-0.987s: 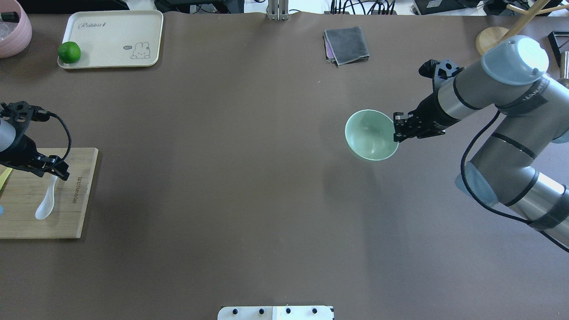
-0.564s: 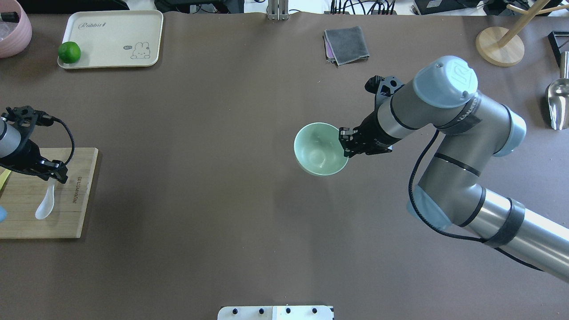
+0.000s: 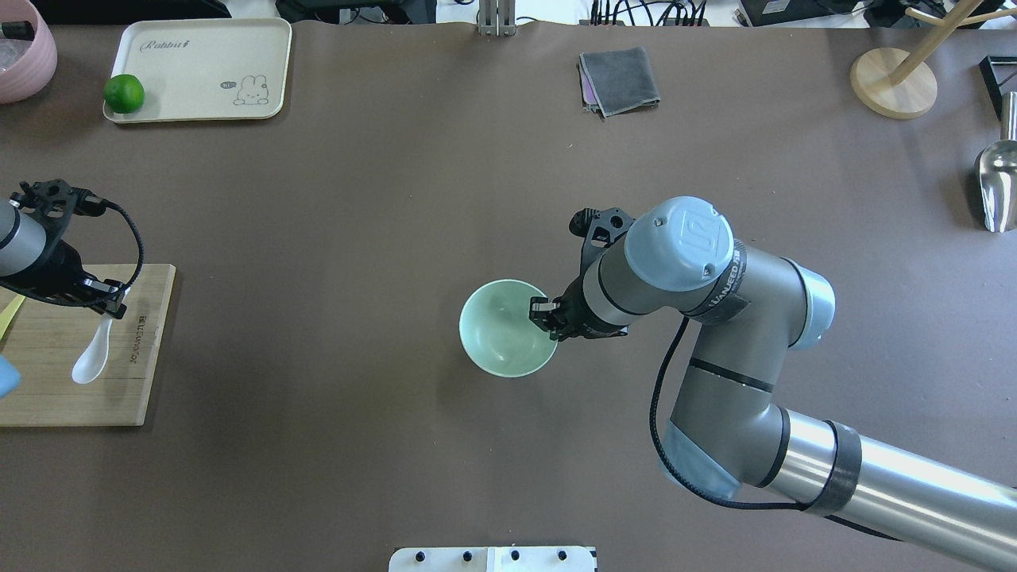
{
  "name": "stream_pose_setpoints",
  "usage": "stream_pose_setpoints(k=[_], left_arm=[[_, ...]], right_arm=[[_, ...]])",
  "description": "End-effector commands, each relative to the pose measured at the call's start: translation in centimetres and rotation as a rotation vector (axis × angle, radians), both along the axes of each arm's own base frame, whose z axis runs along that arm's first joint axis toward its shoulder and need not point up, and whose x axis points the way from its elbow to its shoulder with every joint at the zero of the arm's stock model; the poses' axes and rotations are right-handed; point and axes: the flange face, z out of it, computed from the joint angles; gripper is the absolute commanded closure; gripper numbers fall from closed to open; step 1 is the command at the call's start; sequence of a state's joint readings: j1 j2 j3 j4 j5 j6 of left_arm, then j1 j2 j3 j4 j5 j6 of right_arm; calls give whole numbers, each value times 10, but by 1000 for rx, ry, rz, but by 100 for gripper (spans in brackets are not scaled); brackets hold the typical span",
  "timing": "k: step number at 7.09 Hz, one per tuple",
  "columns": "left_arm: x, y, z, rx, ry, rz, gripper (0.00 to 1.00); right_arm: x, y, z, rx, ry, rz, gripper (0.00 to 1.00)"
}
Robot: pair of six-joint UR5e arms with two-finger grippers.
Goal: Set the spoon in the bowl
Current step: 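Grasp the white spoon with the left gripper while the right drags the bowl inward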
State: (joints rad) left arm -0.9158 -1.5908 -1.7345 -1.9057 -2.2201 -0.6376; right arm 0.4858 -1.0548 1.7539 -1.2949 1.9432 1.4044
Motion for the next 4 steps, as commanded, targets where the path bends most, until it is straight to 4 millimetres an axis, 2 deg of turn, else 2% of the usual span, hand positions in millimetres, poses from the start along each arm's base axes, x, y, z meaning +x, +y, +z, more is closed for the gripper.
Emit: stream_pose_setpoints(k=[1,2,3,4], left_arm=[[19,-22,-80,-13,84,-97,100],[44,-35,-128,-60,126,-135,100],[82,-36,-165,-97,153,-137,100],[124,-32,-197,-154,175,-150,100]], right_arm=[[-25,22,-7,15,6,1,100],[-33,26,-11,27,10,10,95],[-36,29,-10,18,14,35,1],[-32,31,-9,25,14,40,0]])
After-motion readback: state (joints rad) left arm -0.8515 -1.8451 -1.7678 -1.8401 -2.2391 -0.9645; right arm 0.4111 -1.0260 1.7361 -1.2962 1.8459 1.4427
